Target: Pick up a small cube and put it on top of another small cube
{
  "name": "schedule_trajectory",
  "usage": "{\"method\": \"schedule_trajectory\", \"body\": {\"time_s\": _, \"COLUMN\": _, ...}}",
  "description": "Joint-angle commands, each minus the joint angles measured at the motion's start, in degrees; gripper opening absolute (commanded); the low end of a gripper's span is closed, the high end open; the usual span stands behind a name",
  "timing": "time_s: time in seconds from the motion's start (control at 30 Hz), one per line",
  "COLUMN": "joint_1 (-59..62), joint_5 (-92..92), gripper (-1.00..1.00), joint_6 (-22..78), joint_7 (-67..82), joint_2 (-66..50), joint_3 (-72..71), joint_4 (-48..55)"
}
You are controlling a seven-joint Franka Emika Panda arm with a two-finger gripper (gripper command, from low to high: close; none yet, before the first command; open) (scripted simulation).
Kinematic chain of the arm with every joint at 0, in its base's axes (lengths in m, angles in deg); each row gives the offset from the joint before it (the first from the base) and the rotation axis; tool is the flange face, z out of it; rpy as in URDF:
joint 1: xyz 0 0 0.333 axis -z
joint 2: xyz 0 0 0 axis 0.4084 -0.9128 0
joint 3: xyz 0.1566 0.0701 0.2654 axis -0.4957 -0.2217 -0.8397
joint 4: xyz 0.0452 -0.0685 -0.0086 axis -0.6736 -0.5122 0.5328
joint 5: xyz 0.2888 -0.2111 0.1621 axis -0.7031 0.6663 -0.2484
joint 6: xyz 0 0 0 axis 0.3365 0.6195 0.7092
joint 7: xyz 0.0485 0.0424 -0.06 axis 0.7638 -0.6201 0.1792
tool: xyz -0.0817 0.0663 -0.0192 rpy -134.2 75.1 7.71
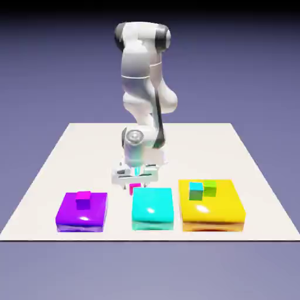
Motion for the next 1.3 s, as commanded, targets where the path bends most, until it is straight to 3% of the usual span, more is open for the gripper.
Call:
{"method": "schedule_trajectory", "body": {"time_s": 0.0, "joint_1": 0.3, "joint_5": -0.8, "gripper": -1.0, "joint_6": 1.9, "joint_7": 0.6, "joint_2": 2.1, "joint_3": -0.6, "joint_4": -0.1}}
{"method": "schedule_trajectory", "body": {"time_s": 0.27, "joint_1": 2.5, "joint_5": -6.2, "gripper": -1.0, "joint_6": 14.7, "joint_7": 4.5, "joint_2": 15.7, "joint_3": -4.7, "joint_4": -1.0}}
{"method": "schedule_trajectory", "body": {"time_s": 0.97, "joint_1": 15.4, "joint_5": -29.4, "gripper": -1.0, "joint_6": 40.2, "joint_7": -46.1, "joint_2": 0.6, "joint_3": 2.2, "joint_4": 42.6}}
{"method": "schedule_trajectory", "body": {"time_s": 1.03, "joint_1": 15.7, "joint_5": -30.0, "gripper": -1.0, "joint_6": 40.9, "joint_7": -47.5, "joint_2": 0.2, "joint_3": 2.3, "joint_4": 43.9}}
{"method": "schedule_trajectory", "body": {"time_s": 1.17, "joint_1": 15.6, "joint_5": -33.2, "gripper": -1.0, "joint_6": 31.5, "joint_7": -45.2, "joint_2": -6.0, "joint_3": 0.9, "joint_4": 40.4}}
{"method": "schedule_trajectory", "body": {"time_s": 1.2, "joint_1": 15.6, "joint_5": -33.2, "gripper": 1.0, "joint_6": 31.5, "joint_7": -45.2, "joint_2": -6.0, "joint_3": 0.9, "joint_4": 40.4}}
{"method": "schedule_trajectory", "body": {"time_s": 1.27, "joint_1": 15.6, "joint_5": -32.4, "gripper": 1.0, "joint_6": 34.0, "joint_7": -45.8, "joint_2": -4.4, "joint_3": 1.3, "joint_4": 41.3}}
